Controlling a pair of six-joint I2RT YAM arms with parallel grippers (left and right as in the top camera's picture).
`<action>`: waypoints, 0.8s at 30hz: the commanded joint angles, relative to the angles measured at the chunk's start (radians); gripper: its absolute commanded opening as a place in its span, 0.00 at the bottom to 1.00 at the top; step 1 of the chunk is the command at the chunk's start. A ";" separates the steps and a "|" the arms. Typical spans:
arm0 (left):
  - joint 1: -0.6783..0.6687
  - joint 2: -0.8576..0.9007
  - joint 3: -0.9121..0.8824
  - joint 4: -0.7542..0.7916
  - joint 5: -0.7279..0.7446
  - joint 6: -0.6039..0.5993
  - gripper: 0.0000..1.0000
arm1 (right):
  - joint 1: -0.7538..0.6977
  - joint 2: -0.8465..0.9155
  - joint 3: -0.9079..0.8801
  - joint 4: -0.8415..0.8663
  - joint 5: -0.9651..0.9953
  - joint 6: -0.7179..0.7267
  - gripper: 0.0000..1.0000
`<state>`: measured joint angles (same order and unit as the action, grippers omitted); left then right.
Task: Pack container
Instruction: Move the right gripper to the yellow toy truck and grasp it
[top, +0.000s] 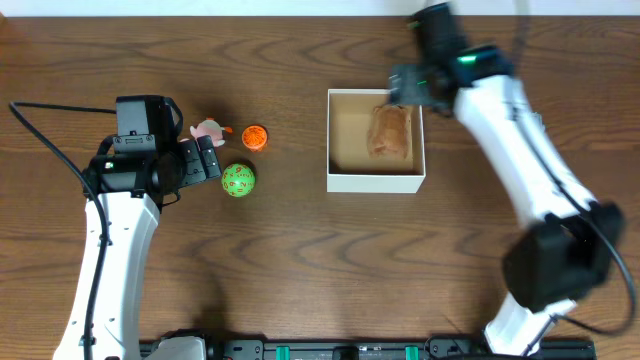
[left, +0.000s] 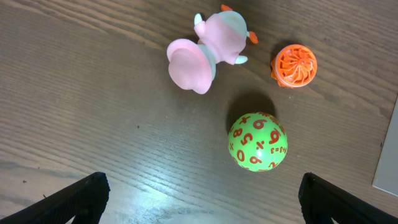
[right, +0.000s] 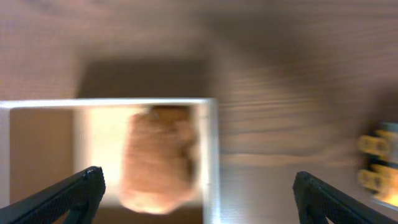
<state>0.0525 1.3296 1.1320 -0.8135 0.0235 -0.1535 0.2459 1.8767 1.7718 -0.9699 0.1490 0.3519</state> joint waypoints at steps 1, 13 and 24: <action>0.005 0.006 0.018 -0.005 0.003 -0.002 0.98 | -0.127 -0.037 0.004 -0.022 0.019 -0.064 0.99; 0.005 0.006 0.018 -0.006 0.003 -0.002 0.98 | -0.450 0.070 0.000 -0.060 -0.034 -0.230 0.99; 0.005 0.006 0.018 -0.005 0.003 -0.002 0.98 | -0.496 0.260 0.000 -0.040 -0.034 -0.290 0.98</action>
<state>0.0525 1.3296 1.1320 -0.8143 0.0235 -0.1535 -0.2413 2.1025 1.7725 -1.0111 0.1211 0.0940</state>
